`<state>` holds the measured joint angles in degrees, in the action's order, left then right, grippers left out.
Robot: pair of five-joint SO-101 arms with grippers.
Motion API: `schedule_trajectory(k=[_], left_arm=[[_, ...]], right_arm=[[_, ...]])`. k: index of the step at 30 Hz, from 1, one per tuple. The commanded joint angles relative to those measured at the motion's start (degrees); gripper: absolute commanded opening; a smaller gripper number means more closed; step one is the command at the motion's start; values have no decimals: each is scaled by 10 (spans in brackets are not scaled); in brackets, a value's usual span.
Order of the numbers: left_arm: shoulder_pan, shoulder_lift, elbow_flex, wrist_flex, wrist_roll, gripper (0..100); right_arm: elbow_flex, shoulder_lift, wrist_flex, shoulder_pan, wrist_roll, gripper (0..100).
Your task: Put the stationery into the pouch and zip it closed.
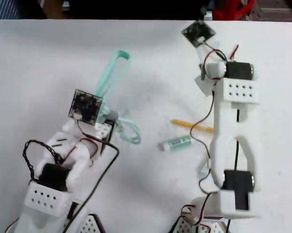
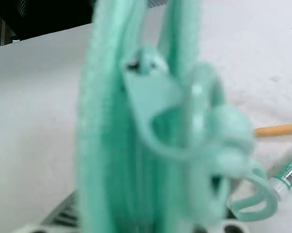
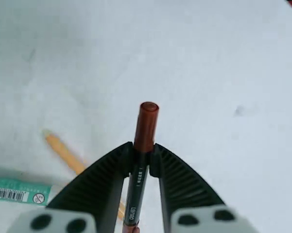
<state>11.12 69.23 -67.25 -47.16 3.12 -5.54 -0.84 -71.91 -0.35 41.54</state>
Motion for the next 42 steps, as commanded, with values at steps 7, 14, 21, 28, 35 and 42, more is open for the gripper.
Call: schedule_trajectory(k=[7, 14, 21, 28, 35, 42], left_arm=[[-2, 8, -4, 11, -5, 124], [-2, 8, -6, 18, -5, 124], [-2, 8, -6, 19, -5, 124], [-1, 8, -6, 18, -5, 124], [-1, 8, -6, 18, -5, 124], [-1, 8, -6, 18, -4, 124]], right_arm=[[-6, -153, 0, -8, -150, 18], [-5, -240, -3, -71, -193, 18], [-15, -305, 7, -135, -197, 18], [-74, -350, 59, -214, -198, 18], [-76, -352, 162, -270, -277, 17], [-28, -345, 294, -299, -360, 17]])
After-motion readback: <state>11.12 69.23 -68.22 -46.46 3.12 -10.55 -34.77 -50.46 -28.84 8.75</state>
